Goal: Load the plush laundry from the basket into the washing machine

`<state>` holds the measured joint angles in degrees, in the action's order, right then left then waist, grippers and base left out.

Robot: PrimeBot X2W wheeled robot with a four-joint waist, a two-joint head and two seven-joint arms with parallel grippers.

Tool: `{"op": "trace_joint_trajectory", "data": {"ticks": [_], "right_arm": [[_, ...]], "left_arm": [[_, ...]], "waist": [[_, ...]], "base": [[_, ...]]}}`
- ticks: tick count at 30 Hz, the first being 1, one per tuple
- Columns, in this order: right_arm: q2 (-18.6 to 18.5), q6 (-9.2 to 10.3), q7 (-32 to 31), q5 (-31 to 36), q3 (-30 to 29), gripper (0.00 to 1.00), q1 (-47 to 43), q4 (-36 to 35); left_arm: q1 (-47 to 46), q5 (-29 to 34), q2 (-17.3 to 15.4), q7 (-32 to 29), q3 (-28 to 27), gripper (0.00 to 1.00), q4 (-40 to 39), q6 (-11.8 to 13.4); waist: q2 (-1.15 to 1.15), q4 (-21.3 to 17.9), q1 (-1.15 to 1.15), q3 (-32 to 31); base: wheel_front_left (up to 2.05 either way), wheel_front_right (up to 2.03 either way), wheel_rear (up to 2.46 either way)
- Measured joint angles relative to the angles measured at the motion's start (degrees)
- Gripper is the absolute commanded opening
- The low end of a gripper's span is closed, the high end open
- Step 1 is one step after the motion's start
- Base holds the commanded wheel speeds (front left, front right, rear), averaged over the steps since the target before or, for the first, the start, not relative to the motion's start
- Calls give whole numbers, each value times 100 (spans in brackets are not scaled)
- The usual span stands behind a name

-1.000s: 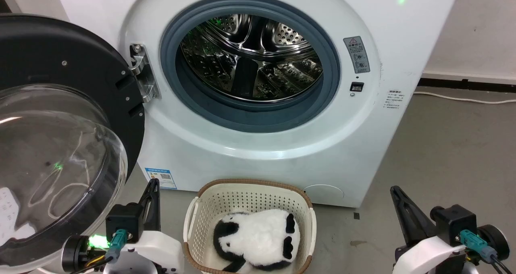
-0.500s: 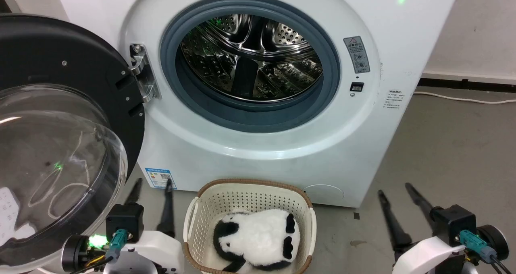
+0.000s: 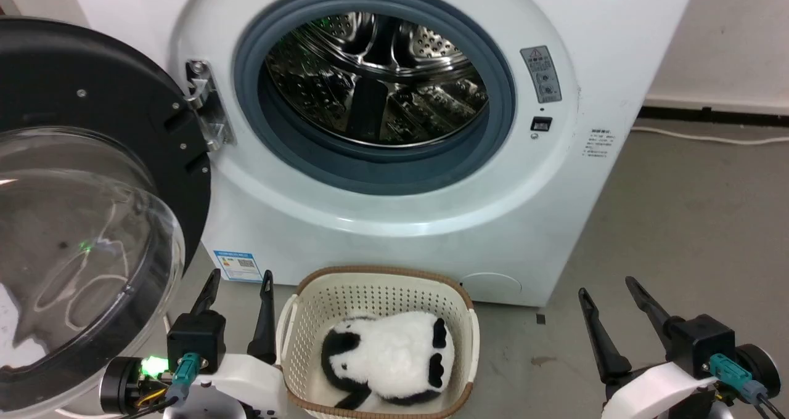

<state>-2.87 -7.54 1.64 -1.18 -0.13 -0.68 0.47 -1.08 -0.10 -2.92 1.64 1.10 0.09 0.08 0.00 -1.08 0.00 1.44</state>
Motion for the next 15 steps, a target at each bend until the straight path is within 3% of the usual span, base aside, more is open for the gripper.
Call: {"op": "trace_joint_trajectory", "data": {"ticks": [15], "right_arm": [[0, 0, 177, -280, 38, 100, 249, -85]], "left_arm": [[-275, -7, -155, 172, 52, 100, 163, 24]], "waist": [[0, -284, 0, 701]], "base": [[0, 0, 0]]}}
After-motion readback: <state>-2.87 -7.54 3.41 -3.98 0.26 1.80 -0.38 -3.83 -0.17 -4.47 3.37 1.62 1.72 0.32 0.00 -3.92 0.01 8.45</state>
